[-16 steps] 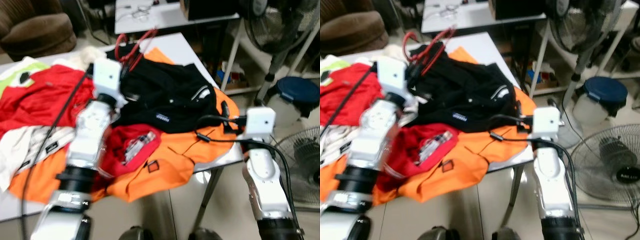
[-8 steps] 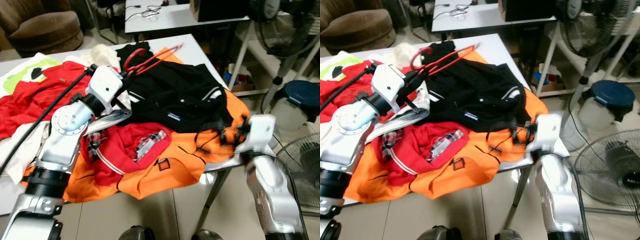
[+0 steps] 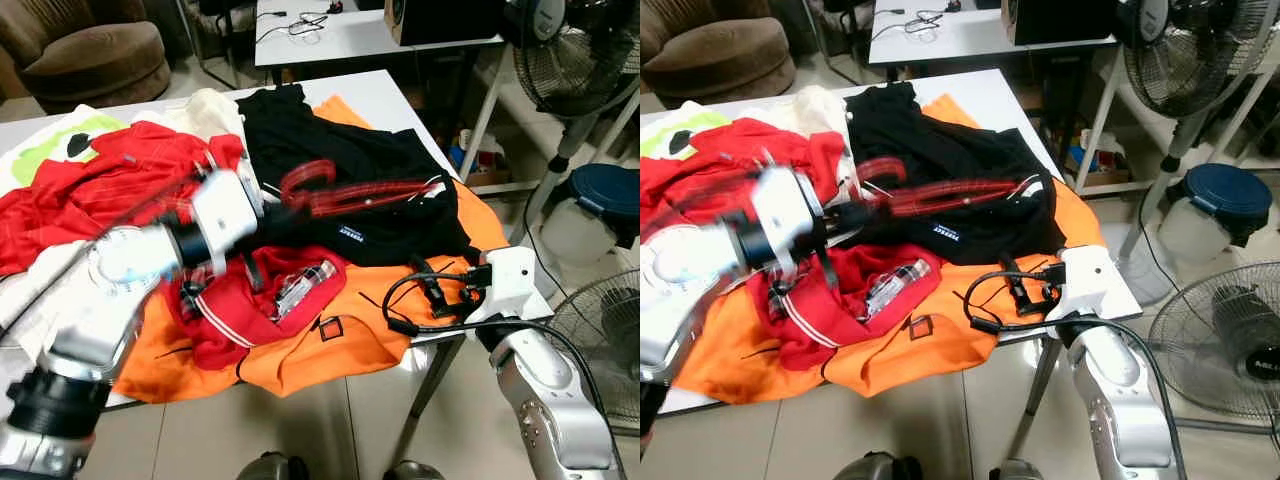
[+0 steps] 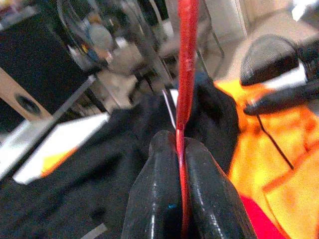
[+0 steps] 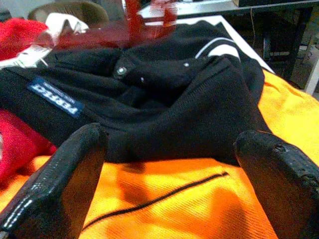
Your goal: Hang hanger
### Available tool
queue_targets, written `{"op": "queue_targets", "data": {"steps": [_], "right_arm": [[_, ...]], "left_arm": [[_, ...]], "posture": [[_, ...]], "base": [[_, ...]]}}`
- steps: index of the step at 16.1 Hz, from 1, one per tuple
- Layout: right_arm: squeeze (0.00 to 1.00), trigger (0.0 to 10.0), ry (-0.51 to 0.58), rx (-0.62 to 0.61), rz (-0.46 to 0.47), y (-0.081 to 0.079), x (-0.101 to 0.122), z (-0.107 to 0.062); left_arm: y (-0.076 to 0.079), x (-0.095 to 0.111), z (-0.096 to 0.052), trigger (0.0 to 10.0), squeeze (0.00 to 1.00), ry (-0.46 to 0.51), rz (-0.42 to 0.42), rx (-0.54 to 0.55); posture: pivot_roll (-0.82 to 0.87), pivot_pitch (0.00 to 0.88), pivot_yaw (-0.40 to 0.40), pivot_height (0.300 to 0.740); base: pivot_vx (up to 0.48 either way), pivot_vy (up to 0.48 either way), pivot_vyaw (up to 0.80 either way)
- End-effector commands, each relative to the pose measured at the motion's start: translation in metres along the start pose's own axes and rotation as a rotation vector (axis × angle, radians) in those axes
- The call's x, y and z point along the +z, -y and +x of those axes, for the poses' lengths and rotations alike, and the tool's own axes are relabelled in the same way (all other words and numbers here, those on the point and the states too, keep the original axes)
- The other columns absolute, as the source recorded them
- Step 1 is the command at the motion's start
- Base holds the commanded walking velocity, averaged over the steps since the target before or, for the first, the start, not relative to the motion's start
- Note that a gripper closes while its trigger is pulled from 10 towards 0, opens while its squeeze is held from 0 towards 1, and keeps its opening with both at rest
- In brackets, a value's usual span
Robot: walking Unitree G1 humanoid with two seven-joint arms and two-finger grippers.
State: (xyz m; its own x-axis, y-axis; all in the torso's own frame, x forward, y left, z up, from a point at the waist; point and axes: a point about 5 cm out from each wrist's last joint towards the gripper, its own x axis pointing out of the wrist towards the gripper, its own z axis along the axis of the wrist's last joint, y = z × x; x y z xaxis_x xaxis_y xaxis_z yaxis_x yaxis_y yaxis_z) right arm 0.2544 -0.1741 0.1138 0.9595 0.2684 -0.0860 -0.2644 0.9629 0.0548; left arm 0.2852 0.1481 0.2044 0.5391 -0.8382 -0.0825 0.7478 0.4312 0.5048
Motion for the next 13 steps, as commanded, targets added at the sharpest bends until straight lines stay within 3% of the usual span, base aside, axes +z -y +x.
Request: {"op": "queue_targets", "data": {"steps": [1, 4, 8, 13], "right_arm": [[0.0, 10.0, -0.02, 0.016, -0.008, 0.001, 0.001, -0.01], [0.0, 10.0, -0.086, 0.017, -0.051, 0.005, -0.015, -0.031], [0.0, 10.0, -0.062, 0.0, -0.028, -0.001, -0.014, -0.024], [0.0, 10.0, -0.043, 0.021, -0.02, -0.005, -0.01, -0.014]], "left_arm": [[-0.002, -0.007, -0.006, 10.0, 0.0, -0.055, 0.001, 0.003], [-0.006, -0.012, -0.01, 10.0, 0.0, -0.08, 0.002, 0.042], [-0.011, -0.017, 0.0, 10.0, 0.0, -0.087, 0.03, 0.139], [0.004, -0.014, 0.012, 10.0, 0.0, -0.043, 0.004, 0.087]], "posture": [[-0.15, 0.058, 0.076, 0.74], [-0.15, 0.062, 0.079, 0.74], [-0.16, 0.069, 0.098, 0.74], [-0.15, 0.076, 0.094, 0.74]], "base": [[0.0, 0.0, 0.0], [0.0, 0.0, 0.0], [0.0, 0.0, 0.0], [0.0, 0.0, 0.0]]}}
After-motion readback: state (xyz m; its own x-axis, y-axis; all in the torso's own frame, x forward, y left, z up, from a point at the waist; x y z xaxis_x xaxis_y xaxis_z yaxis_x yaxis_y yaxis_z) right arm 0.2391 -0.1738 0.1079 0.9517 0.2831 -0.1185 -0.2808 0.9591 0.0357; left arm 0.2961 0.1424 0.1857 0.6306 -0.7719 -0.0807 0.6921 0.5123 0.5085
